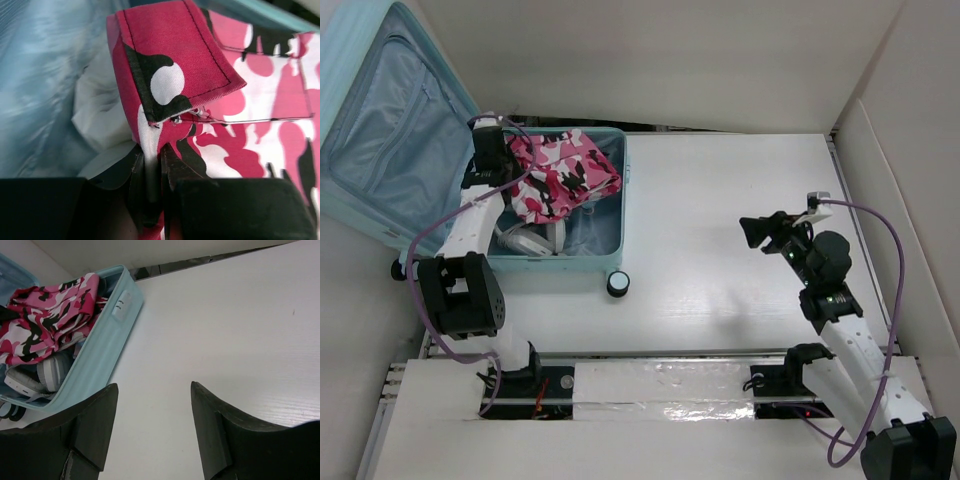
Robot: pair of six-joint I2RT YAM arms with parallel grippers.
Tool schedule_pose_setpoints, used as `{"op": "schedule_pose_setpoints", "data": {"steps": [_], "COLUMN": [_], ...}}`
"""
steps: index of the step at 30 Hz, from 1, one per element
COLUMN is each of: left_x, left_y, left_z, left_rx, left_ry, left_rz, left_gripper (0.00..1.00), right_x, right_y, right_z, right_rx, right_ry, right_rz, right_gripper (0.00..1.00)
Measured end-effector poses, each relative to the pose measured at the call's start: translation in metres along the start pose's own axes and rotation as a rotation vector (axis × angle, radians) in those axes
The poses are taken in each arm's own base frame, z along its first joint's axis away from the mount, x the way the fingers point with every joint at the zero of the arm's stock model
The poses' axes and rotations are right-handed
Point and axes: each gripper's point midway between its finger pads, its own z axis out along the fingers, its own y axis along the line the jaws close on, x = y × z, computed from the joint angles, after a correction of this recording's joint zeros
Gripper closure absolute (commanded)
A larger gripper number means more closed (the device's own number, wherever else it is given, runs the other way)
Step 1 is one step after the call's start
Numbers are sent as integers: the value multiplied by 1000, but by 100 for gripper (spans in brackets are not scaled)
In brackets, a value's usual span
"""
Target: Pack the luggage
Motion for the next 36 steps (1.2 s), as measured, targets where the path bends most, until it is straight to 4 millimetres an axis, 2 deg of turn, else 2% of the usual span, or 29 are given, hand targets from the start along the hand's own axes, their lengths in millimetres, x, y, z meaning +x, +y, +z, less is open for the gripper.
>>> {"op": "schedule_pose_setpoints", "data": {"steps": [4,5,8,9,12,13,15,16,18,21,23,24,27,29,30,31,32,33,36], "left_x": [12,13,12,11,9,9,8,7,-2,-26,-46,-55,-67,-64,-60,-56,-51,-46,-36], "left_y": [23,26,33,37,47,48,51,54,59,71,84,91,117,139,149,158,166,174,188], "left_z": [4,5,5,5,4,3,-6,-14,-37,-85,-123,-143,-197,-226,-237,-246,-252,-256,-254], "left_rx": [-88,-97,-131,-145,-183,-193,-210,-221,-243,-294,-348,-375,-491,-609,-670,-726,-776,-824,-931], "left_ry": [15,14,6,2,-4,-6,-17,-24,-64,-179,-276,-329,-439,-484,-494,-506,-514,-510,-462], "left_rz": [3,5,15,16,-11,-21,-49,-64,-96,-143,-181,-207,-253,-287,-296,-302,-302,-295,-250], "left_gripper": [99,75,45,40,36,36,40,43,56,72,93,100,100,100,96,89,76,70,49], "right_x": [-1,0,1,1,4,6,9,12,20,34,43,48,57,59,59,59,58,58,61], "right_y": [2,2,2,3,4,4,6,7,9,10,9,10,13,16,18,20,21,24,31], "right_z": [0,0,0,0,2,2,4,5,8,13,16,17,20,20,20,21,21,22,25], "right_rx": [-5,-6,-9,-10,-17,-18,-29,-33,-44,-55,-60,-67,-89,-106,-113,-120,-127,-134,-161], "right_ry": [-3,-1,3,4,14,19,32,40,67,115,147,163,194,206,207,205,205,204,220], "right_rz": [-1,-1,-4,-5,-15,-17,-23,-24,-28,-32,-34,-35,-46,-56,-62,-69,-74,-79,-91], "right_gripper": [34,34,34,35,55,71,85,90,91,91,92,93,95,96,96,96,96,96,90]}}
